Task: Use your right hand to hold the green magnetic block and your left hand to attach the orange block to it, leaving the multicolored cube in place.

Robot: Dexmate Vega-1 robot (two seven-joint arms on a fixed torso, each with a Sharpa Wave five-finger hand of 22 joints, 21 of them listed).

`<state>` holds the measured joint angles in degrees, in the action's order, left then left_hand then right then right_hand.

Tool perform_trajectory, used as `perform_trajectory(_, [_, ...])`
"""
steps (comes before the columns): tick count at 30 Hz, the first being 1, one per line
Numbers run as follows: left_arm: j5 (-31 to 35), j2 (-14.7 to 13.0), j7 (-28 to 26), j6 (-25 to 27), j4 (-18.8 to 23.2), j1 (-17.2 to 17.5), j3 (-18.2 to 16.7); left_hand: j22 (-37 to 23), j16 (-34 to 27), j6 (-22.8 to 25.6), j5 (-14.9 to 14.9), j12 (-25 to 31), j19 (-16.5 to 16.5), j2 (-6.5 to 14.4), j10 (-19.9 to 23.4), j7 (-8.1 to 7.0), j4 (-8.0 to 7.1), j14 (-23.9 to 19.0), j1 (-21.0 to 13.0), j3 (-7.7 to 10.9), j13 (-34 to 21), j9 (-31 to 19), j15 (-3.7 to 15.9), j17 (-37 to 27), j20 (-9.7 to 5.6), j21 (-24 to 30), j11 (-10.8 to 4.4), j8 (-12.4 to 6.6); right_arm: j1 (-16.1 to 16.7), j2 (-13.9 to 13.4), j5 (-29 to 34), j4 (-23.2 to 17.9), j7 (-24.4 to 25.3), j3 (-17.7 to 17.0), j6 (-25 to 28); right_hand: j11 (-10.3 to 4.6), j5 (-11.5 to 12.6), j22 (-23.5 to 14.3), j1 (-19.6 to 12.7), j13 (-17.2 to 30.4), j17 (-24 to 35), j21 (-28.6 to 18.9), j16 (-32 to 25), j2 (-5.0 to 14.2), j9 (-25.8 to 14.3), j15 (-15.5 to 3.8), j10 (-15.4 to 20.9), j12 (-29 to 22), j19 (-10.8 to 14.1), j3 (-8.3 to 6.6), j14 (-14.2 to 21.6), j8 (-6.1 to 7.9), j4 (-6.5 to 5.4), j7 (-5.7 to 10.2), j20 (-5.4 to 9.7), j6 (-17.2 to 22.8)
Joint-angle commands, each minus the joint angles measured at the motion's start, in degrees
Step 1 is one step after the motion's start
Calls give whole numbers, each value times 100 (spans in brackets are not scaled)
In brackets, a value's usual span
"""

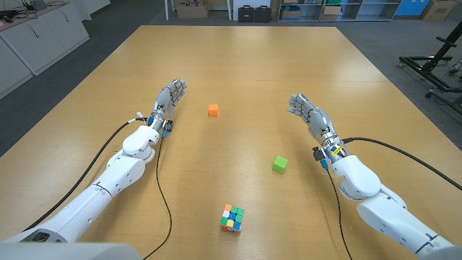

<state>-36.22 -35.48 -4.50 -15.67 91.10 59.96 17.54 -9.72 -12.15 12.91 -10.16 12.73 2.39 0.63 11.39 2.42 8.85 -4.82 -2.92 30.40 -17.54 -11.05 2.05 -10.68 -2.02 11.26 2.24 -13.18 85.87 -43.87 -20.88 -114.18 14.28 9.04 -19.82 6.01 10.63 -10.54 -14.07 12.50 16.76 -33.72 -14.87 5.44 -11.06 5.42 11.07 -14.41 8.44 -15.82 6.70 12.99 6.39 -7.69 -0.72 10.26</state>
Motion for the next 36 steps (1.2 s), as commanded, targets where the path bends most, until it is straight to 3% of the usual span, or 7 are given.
perform_trajectory(1, [-24,-71,-38,-61,131,162,-87,-33,21,76,-22,32,48,31,52,10,-10,-62,-30,41,12,-22,30,3,-256,12,-14,-32,563,0,431,-411,260,-245,91,-14,32,-16,-91,10,15,-9,-31,3,-21,24,61,-38,39,-18,49,30,37,-58,-8,46])
perform_trajectory(17, [-73,-114,69,-36,144,147,-99,-33,28,130,-22,28,49,35,81,14,-8,-82,-31,44,47,-23,37,3,-254,6,-25,-36,1162,281,1010,-730,527,-488,84,-33,42,-18,-159,-1,13,8,-24,20,-22,9,99,-47,40,-40,40,31,76,-49,-22,83])
perform_trajectory(30, [-28,-56,153,31,65,-13,28,-33,32,195,-24,25,45,40,106,0,-4,-105,-36,49,77,-24,42,3,-251,-1,-8,-47,1706,405,1458,-1101,620,-778,406,-30,48,-21,-233,-12,9,22,-23,31,-22,-6,164,-65,51,-61,54,48,116,-9,-13,162])
perform_trajectory(34, [22,-56,135,47,97,-33,60,-33,29,219,-24,30,47,41,133,-7,-4,-126,-37,51,90,-24,46,3,-252,-2,-28,-49,1839,508,1579,-1117,658,-848,326,-71,49,-22,-256,-16,8,25,-29,33,-22,-9,183,-69,62,-66,73,49,128,22,-11,182])
perform_trajectory(36, [41,-53,109,56,125,-29,70,-33,21,247,-24,37,45,42,160,-5,-3,-156,-37,52,98,-25,38,3,-253,-3,-20,-56,1892,569,1690,-1116,703,-875,288,-271,51,-24,-320,-27,3,34,-32,37,-19,-1,150,-49,84,-81,100,7,161,140,-16,116])
